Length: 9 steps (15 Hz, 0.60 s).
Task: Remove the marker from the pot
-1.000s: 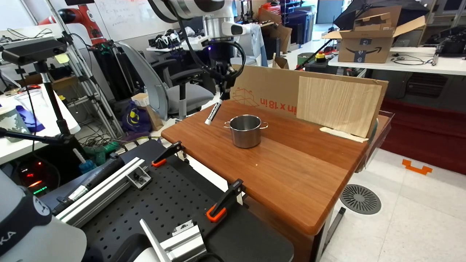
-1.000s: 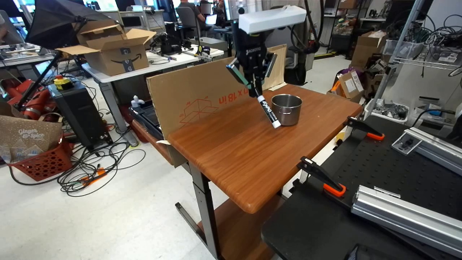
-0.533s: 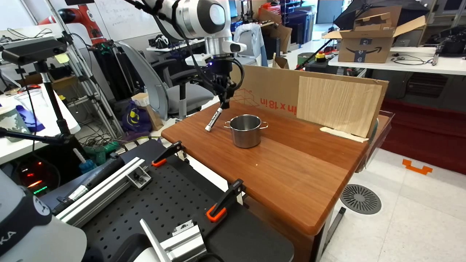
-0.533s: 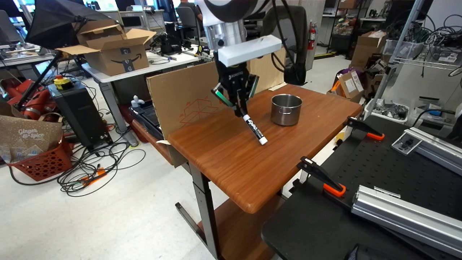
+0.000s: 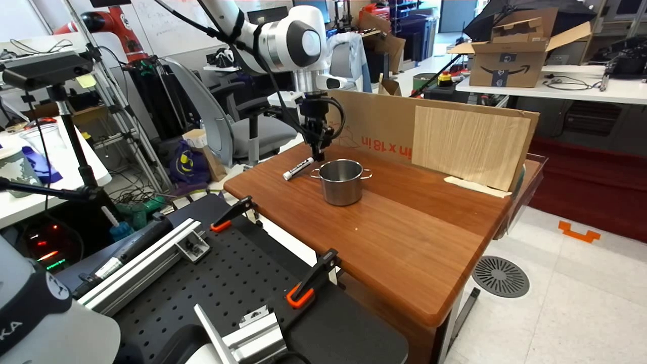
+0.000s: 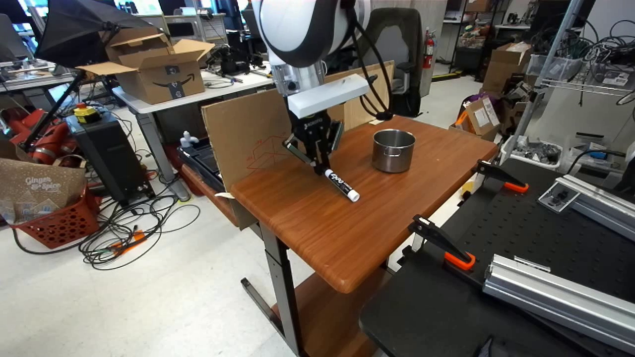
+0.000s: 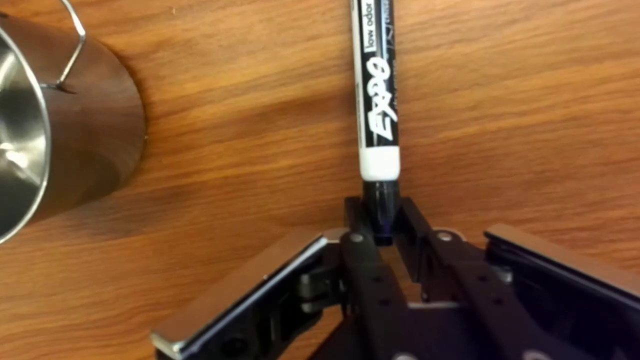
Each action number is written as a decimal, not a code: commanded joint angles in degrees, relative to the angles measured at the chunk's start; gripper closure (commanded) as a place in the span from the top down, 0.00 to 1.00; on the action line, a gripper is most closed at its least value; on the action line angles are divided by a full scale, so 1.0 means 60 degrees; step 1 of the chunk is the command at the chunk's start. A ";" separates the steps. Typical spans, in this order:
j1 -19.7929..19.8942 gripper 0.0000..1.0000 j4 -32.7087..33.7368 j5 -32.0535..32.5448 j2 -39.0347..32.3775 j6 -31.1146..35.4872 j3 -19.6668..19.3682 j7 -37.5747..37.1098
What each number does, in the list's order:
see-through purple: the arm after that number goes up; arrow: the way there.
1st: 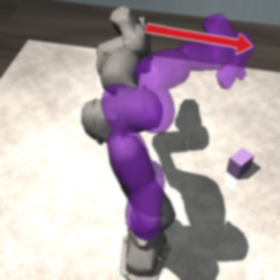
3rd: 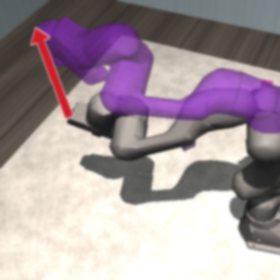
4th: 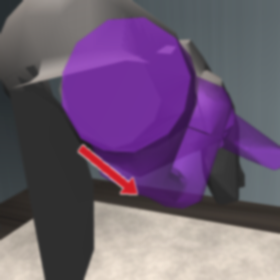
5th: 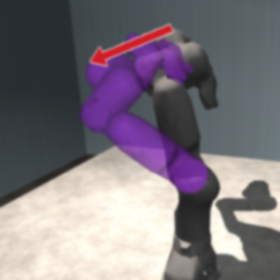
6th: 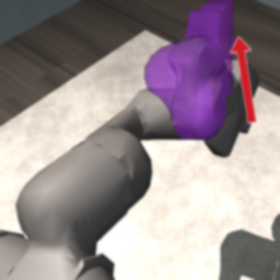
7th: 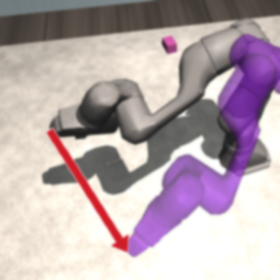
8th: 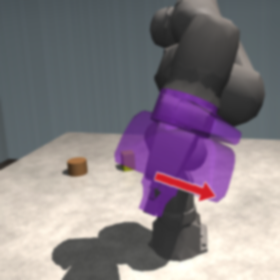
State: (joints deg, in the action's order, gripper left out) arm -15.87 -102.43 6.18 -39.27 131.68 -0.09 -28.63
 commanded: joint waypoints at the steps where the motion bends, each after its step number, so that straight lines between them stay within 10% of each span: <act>1: -0.0292 0.05 0.0571 0.0122 -0.0529 -0.0051 -0.0268 -0.0259; 3: -0.0281 0.05 0.0642 0.0047 -0.0564 -0.0051 -0.0252 -0.0208; 4: -0.0286 0.37 0.0681 0.0034 -0.0580 -0.0114 -0.0258 -0.0197; 9: -0.0292 0.73 0.0720 0.0006 -0.0581 -0.0178 -0.0292 -0.0208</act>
State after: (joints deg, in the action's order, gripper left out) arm -16.63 -99.98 6.18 -41.51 131.55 -0.96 -28.82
